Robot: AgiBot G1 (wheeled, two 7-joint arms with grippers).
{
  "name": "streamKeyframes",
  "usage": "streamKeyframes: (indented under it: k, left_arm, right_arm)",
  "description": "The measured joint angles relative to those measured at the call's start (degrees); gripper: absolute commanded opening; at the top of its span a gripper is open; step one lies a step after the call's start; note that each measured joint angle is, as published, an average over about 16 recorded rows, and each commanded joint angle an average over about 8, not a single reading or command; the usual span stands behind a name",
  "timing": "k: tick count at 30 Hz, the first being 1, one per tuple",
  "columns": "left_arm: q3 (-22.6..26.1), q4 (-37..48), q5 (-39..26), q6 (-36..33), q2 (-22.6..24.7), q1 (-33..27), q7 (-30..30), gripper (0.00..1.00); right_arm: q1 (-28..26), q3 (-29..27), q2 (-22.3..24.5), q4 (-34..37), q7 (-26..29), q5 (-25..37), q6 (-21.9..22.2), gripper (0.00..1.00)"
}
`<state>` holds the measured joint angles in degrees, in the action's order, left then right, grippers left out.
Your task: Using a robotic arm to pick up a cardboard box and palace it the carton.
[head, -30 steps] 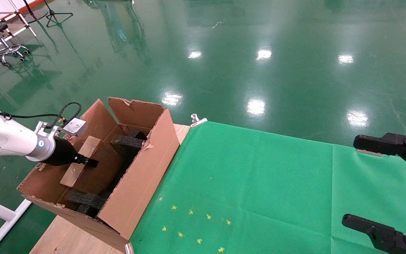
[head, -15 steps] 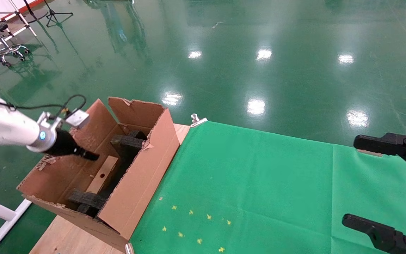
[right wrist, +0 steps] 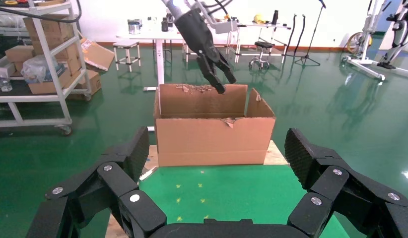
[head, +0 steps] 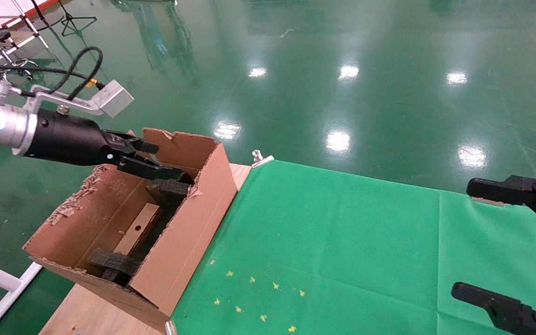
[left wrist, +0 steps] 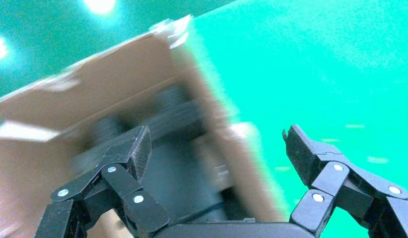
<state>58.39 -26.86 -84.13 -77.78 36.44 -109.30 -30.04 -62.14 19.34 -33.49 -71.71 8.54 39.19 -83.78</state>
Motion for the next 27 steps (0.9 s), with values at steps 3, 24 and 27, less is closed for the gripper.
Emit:
streamKeyframes:
  k: [3, 24, 27]
  left_arm:
    - [-1.17, -4.15, 2.45, -3.71, -2.14, -0.38, -0.09, 1.0]
    - [-1.71, -6.0, 3.61, -4.13, -3.01, -0.07, -0.25, 1.0]
    - [-1.66, -5.73, 3.48, -3.88, -2.87, -0.08, -0.2, 1.0]
  right_arm:
    - [0.0, 0.0, 0.0, 0.0, 0.0, 0.0, 0.0, 1.0]
    - [0.01, 0.0, 0.01, 0.01, 0.0, -0.01, 0.01, 1.0]
    - [0.01, 0.0, 0.01, 0.01, 0.0, -0.01, 0.01, 1.0]
